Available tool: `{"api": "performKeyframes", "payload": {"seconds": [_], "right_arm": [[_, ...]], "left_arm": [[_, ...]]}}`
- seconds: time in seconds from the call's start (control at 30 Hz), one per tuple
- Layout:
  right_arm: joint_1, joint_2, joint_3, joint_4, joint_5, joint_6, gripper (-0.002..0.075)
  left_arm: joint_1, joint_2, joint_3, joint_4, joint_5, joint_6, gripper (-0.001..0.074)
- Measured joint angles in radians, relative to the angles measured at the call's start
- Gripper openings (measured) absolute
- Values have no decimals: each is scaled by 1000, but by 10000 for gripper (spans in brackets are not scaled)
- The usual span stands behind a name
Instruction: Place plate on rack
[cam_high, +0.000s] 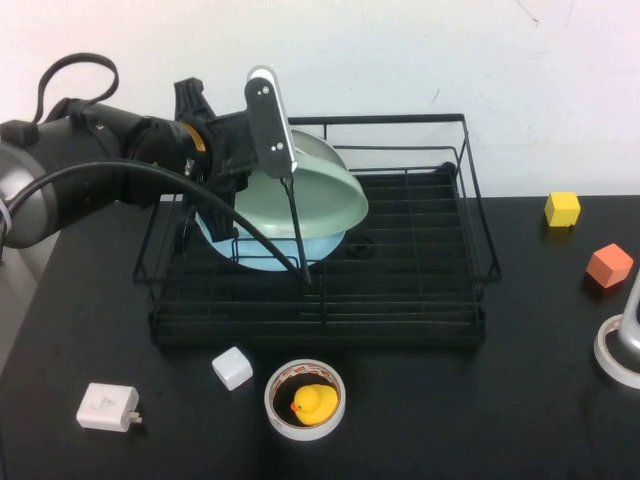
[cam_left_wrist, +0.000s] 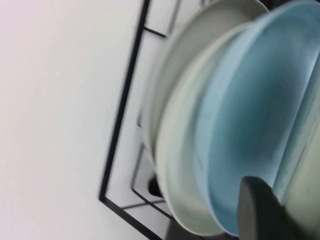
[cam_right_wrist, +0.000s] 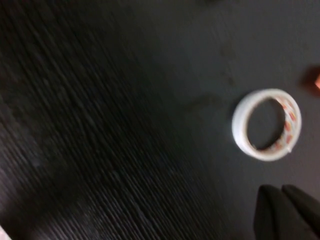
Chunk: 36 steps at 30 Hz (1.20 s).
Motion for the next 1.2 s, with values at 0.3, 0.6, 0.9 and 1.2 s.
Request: {"api": "performKeyframes", "payload": {"seconds": [0.3,0.6,0.9,1.2], "right_arm": [[0,-42,0,-47,5,57,1],[0,-174,0,-69,-17,65,1],[0,-252,0,-73,-45,142,1],[0,-301,0,-26,-104,155,1]], "left_arm": [[0,8,0,5,18,-19,158],[0,4,0,38,-59,-87,420],[0,-116,0,53,-101,-186,316],[0,-330,0,38,126,-532,17]]}}
